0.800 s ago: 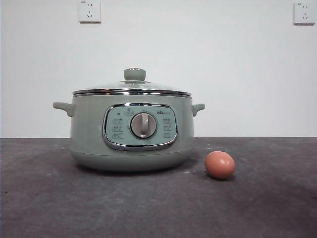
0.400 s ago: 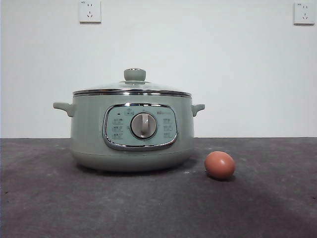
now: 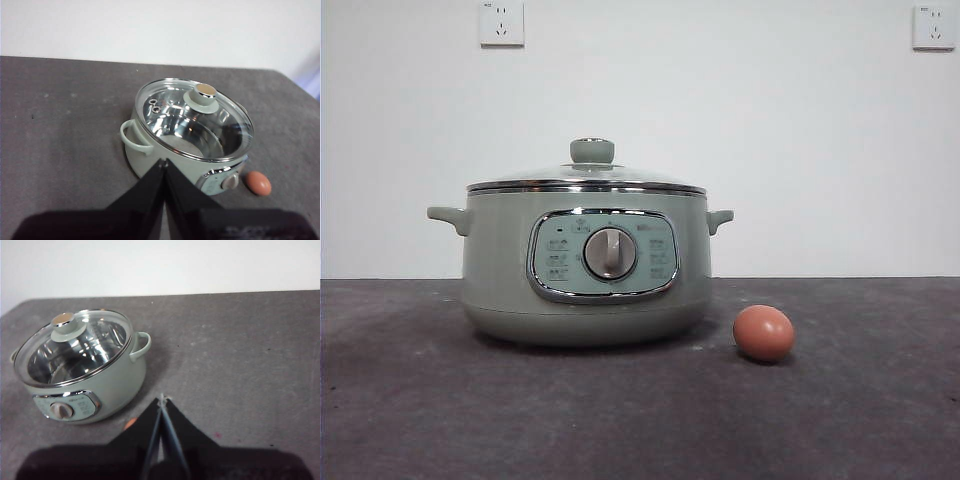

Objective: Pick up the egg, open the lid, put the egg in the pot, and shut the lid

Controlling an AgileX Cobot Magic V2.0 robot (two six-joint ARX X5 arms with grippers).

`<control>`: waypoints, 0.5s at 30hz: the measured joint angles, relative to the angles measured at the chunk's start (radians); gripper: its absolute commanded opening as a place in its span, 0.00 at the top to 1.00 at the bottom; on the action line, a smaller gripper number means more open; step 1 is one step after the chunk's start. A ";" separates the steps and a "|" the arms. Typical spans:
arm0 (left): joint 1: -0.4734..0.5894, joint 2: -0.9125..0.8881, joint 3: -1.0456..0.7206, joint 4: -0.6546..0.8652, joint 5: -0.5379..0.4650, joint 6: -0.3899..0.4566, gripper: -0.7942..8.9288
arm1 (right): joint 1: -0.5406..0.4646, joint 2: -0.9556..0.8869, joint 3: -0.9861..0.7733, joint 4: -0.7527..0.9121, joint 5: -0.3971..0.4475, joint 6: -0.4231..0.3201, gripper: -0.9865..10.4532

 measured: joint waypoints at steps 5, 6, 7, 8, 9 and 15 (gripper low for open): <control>-0.003 0.081 0.143 -0.105 0.019 0.061 0.92 | 0.000 0.098 0.171 -0.121 -0.011 -0.062 0.92; -0.004 0.089 0.156 -0.111 0.019 0.066 0.92 | 0.000 0.110 0.190 -0.138 -0.011 -0.071 0.92; -0.008 0.094 0.166 -0.115 0.019 0.069 0.92 | 0.000 0.120 0.206 -0.155 -0.011 -0.080 0.92; -0.011 0.099 0.172 -0.117 0.019 0.074 0.92 | 0.000 0.131 0.221 -0.173 -0.013 -0.091 0.92; -0.015 0.101 0.173 -0.118 0.019 0.077 0.92 | 0.000 0.138 0.229 -0.185 -0.015 -0.099 0.92; -0.023 0.111 0.173 -0.129 0.019 0.087 0.92 | 0.000 0.155 0.234 -0.201 -0.042 -0.125 0.91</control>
